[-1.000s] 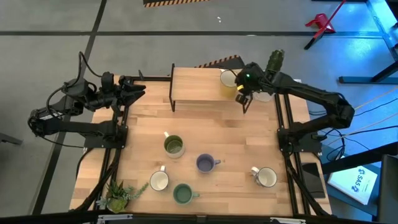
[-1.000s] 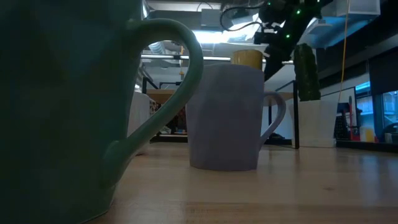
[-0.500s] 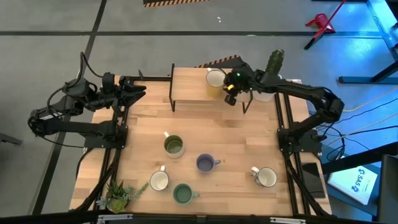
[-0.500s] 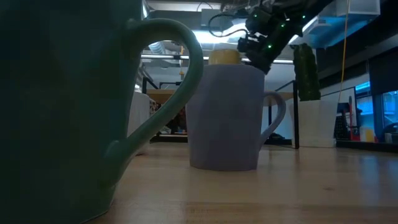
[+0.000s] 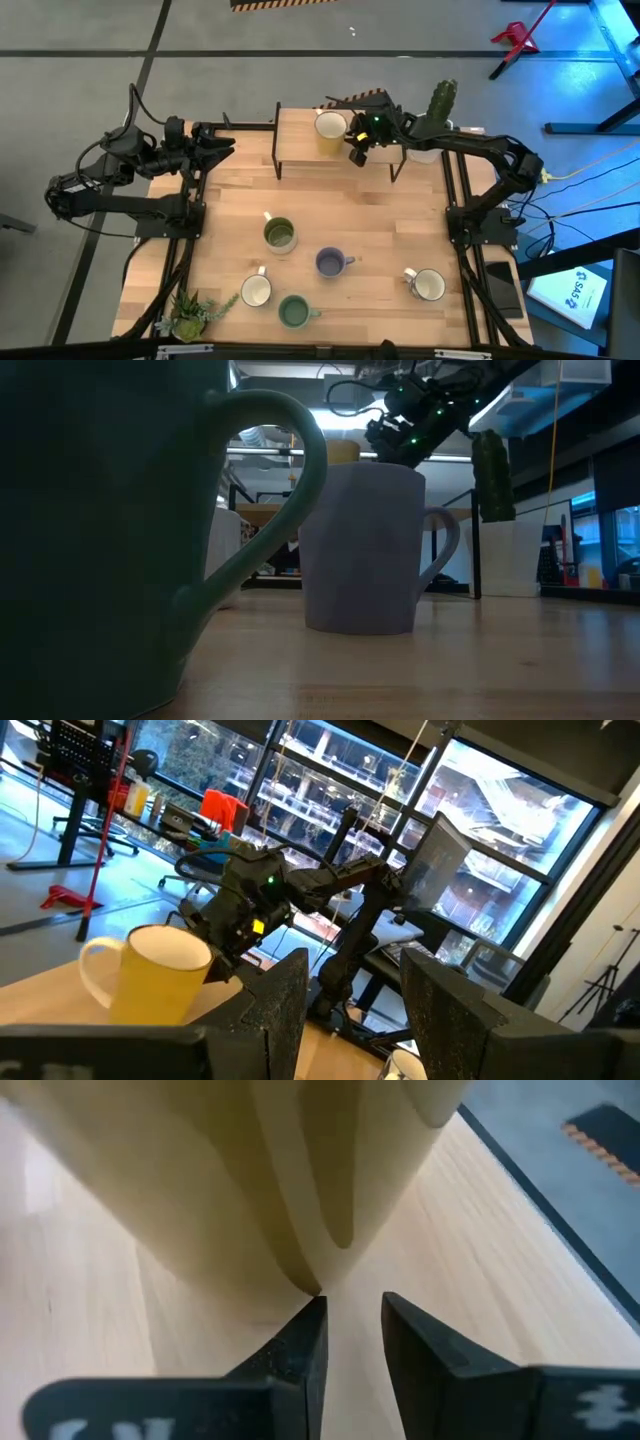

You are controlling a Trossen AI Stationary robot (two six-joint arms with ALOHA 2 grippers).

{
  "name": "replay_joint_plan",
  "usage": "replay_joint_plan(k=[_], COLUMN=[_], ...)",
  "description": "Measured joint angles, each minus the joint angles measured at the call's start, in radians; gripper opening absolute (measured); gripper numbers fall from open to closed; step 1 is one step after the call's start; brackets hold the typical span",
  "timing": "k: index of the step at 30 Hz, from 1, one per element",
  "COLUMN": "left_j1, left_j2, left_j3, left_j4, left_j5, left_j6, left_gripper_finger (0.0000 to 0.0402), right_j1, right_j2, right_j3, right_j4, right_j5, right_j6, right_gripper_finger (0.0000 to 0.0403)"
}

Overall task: Place coffee mugs
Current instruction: Put the yellow mug on the shelf

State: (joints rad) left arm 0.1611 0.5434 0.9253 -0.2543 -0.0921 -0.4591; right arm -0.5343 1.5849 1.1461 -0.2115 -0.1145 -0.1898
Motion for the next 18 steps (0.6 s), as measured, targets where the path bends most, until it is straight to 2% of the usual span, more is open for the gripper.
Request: replay_joint_plan(k=[13,15,18], left_j1=[0.000,0.000,0.000], left_j2=[0.000,0.000,0.000], left_j3=[0.000,0.000,0.000], left_j4=[0.000,0.000,0.000], left_j5=[0.000,0.000,0.000], left_j6=[0.007,0.008,0.008], left_gripper_finger=[0.0153,0.0153,0.0153], right_j1=[0.013,0.012,-0.001], right_j2=[0.024,0.024,0.015], right_j3=[0.001,0.016,0.064], right_j4=[0.161,0.118,-0.047], right_j5=[0.001,0.001,0.024], right_j6=[0.006,0.002,-0.025], right_gripper_finger=[0.0083,0.0083,0.0083])
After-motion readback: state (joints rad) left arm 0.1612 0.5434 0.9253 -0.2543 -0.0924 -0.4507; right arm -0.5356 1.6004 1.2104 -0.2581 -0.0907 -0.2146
